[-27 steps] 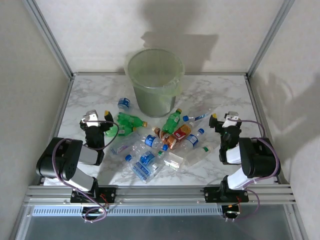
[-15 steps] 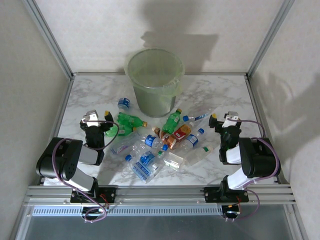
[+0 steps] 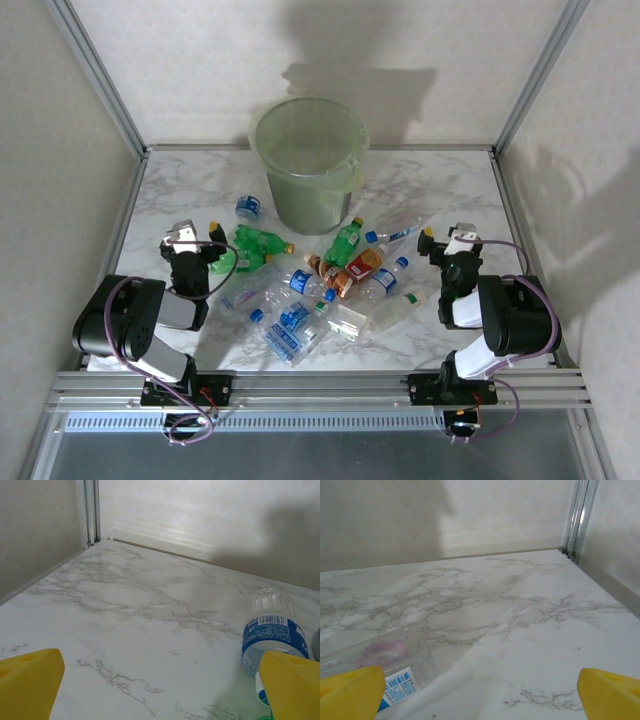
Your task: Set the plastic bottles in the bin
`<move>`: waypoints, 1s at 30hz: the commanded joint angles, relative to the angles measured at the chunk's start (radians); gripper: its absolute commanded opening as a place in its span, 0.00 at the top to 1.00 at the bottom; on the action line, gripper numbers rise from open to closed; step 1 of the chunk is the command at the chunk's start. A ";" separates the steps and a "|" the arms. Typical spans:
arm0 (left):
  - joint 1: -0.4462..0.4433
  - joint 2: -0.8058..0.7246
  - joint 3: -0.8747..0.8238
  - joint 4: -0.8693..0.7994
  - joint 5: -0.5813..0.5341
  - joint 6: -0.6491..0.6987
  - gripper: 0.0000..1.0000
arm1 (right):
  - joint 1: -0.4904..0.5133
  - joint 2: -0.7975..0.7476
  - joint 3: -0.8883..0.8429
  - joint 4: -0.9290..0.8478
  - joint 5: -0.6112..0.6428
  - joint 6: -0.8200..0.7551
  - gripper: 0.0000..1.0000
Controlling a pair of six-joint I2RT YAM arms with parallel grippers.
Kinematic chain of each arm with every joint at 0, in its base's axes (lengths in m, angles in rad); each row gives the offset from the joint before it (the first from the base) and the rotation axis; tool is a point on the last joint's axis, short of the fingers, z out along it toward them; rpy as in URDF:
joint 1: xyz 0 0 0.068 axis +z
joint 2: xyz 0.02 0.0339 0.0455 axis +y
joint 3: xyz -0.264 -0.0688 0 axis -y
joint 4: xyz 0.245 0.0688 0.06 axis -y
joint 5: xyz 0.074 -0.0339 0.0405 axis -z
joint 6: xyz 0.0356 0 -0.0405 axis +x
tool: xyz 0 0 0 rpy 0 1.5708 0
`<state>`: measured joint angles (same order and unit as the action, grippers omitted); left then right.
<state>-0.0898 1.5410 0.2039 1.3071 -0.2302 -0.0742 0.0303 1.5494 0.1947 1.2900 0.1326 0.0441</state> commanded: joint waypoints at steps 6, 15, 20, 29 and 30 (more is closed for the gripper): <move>-0.022 -0.216 0.216 -0.472 -0.184 -0.041 0.01 | 0.020 -0.265 0.330 -0.708 0.269 0.172 0.01; -0.021 -0.250 0.653 -1.299 0.029 -0.353 0.08 | -0.013 -0.414 0.501 -1.417 0.121 0.677 0.10; -0.025 -0.111 0.723 -1.373 0.177 -0.300 0.12 | 0.059 -0.355 0.644 -1.644 0.099 0.648 0.17; -0.025 0.121 0.917 -1.399 0.271 -0.231 0.00 | 0.164 -0.352 0.749 -1.780 0.067 0.625 0.19; -0.025 0.142 0.938 -1.398 0.278 -0.228 0.00 | 0.172 -0.349 0.756 -1.785 0.066 0.631 0.19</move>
<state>-0.1101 1.6550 1.0725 -0.0753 0.0032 -0.3328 0.1841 1.2041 0.9195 -0.4107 0.2119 0.6640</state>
